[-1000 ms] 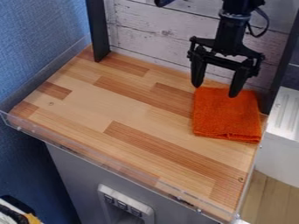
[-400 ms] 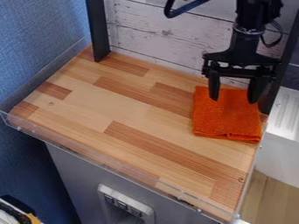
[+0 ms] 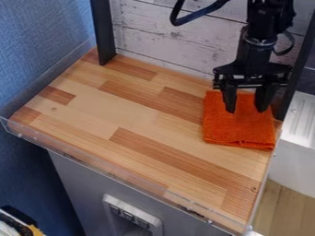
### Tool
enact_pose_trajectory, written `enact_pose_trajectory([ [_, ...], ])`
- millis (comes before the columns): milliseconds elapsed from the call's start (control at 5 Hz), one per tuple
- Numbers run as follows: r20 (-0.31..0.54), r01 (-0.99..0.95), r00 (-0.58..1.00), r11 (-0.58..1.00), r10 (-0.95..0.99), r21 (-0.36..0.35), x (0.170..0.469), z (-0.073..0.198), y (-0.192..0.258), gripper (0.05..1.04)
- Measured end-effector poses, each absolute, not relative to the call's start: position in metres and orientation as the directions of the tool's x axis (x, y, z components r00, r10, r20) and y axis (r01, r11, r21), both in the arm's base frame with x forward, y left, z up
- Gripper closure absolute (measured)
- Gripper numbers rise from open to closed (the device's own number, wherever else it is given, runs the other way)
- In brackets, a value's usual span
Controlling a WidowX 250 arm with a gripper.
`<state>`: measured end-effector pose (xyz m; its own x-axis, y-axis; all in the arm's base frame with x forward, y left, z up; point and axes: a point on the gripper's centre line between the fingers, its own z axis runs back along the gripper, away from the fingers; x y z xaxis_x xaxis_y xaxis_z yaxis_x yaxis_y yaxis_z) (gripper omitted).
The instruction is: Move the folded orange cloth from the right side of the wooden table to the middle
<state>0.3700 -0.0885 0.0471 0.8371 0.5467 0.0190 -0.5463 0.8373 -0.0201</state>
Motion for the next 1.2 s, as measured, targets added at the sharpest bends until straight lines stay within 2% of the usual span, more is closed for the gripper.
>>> enact_pose_trajectory([
  [200,0.027,-0.596,0.802,0.803,0.596,-0.026,0.368,0.041,-0.087,0.709],
  [400,0.042,-0.624,0.779,0.78,0.626,-0.039,0.372,0.041,-0.087,0.923],
  [600,0.048,-0.649,0.759,0.76,0.65,-0.03,0.372,0.037,-0.086,1.015],
  [800,0.04,-0.662,0.749,0.75,0.661,0.0,0.373,0.025,-0.084,1.02],
  [1200,0.03,-0.662,0.75,0.748,0.661,0.043,0.376,0.019,-0.089,1.021],
])
